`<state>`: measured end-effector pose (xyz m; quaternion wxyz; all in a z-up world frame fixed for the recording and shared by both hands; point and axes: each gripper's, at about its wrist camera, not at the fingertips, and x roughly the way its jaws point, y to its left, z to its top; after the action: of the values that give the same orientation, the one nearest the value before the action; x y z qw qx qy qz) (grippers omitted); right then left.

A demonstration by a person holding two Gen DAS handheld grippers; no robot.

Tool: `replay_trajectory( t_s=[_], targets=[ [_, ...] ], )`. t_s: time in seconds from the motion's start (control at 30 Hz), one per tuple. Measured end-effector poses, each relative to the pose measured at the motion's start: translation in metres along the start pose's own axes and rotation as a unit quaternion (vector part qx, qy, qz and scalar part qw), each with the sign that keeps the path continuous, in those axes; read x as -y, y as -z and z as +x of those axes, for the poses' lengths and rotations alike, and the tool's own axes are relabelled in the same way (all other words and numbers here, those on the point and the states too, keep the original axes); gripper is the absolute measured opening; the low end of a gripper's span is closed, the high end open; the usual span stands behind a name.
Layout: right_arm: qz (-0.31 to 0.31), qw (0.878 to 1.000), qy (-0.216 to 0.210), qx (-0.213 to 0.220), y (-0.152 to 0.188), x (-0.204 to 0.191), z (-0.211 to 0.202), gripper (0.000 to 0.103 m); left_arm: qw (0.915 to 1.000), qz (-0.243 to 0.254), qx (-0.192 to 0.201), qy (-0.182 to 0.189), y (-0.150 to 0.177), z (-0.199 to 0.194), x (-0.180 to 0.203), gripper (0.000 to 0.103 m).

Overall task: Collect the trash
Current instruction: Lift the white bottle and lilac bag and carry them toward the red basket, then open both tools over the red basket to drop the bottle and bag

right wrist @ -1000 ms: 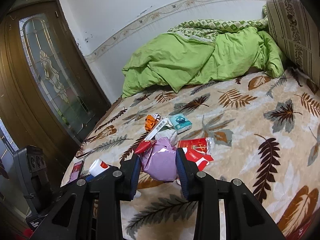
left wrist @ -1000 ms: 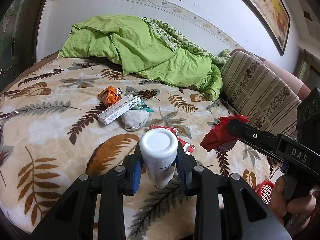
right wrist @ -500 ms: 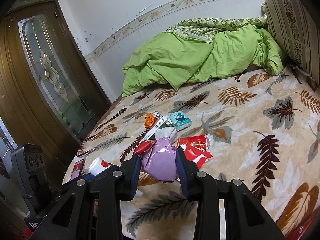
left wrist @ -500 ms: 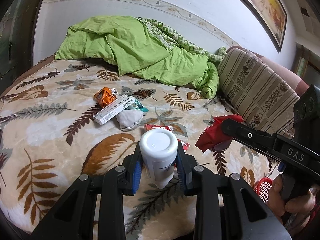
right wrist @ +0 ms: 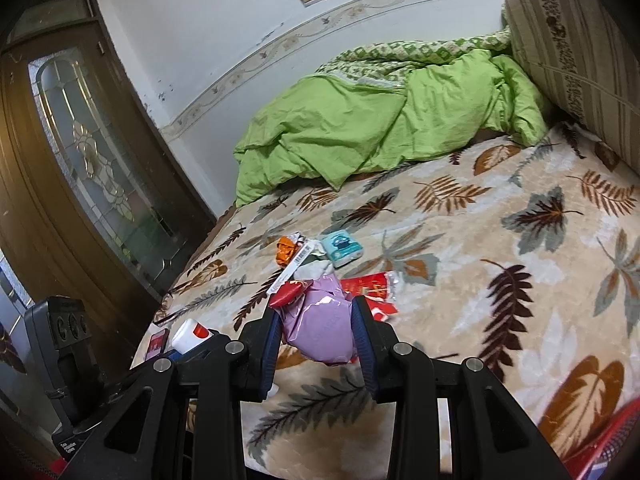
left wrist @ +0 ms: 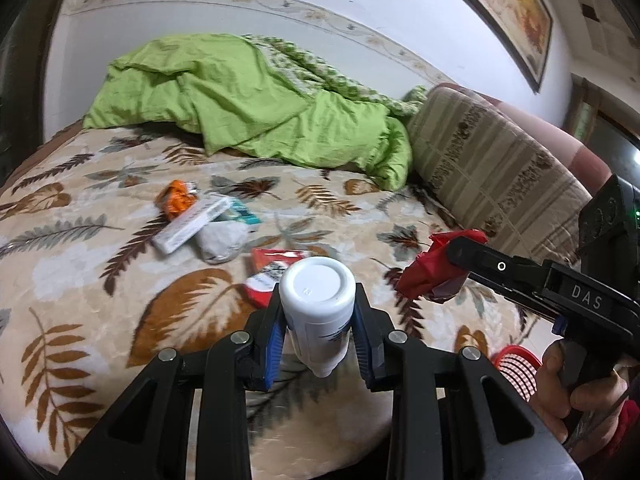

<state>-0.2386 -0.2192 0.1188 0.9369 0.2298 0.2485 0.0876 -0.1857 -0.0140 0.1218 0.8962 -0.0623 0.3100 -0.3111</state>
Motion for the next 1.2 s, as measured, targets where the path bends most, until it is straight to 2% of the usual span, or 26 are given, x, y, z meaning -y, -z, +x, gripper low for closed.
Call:
replay_trajectory(
  t_s=[0.2, 0.37, 0.5, 0.63, 0.83, 0.87, 0.9, 0.97, 1.03, 1.2],
  targets=[
    [0.027, 0.999, 0.023, 0.012, 0.002, 0.029, -0.048, 0.036, 0.9973, 0.034, -0.024, 0.06, 0.003, 0.012, 0.046, 0.029],
    [0.062, 0.994, 0.08, 0.03, 0.014, 0.071, -0.112, 0.036, 0.9869, 0.076, -0.06, 0.129, 0.012, 0.031, 0.107, 0.029],
    [0.11, 0.984, 0.131, 0.047, 0.029, 0.109, -0.167, 0.036, 0.9707, 0.107, -0.095, 0.193, 0.025, 0.043, 0.164, 0.029],
    [0.16, 0.968, 0.18, 0.063, 0.049, 0.145, -0.22, 0.036, 0.9441, 0.132, -0.147, 0.264, 0.044, 0.059, 0.225, 0.029],
    [0.197, 0.953, 0.218, 0.076, 0.069, 0.172, -0.259, 0.04, 0.9206, 0.155, -0.213, 0.288, 0.075, 0.085, 0.276, 0.031],
    [0.198, 0.951, 0.226, 0.075, 0.072, 0.174, -0.261, 0.042, 0.919, 0.153, -0.222, 0.287, 0.078, 0.089, 0.28, 0.035],
    [0.199, 0.95, 0.228, 0.074, 0.072, 0.175, -0.26, 0.052, 0.9181, 0.151, -0.228, 0.287, 0.079, 0.092, 0.282, 0.043],
    [0.2, 0.949, 0.234, 0.073, 0.073, 0.177, -0.261, 0.06, 0.92, 0.143, -0.225, 0.287, 0.078, 0.091, 0.28, 0.048],
    [0.197, 0.948, 0.238, 0.072, 0.07, 0.176, -0.258, 0.061, 0.9227, 0.141, -0.219, 0.285, 0.076, 0.089, 0.275, 0.052],
    [0.182, 0.954, 0.227, 0.073, 0.059, 0.171, -0.245, 0.061, 0.9386, 0.105, -0.199, 0.261, 0.059, 0.082, 0.239, 0.059]
  ],
)
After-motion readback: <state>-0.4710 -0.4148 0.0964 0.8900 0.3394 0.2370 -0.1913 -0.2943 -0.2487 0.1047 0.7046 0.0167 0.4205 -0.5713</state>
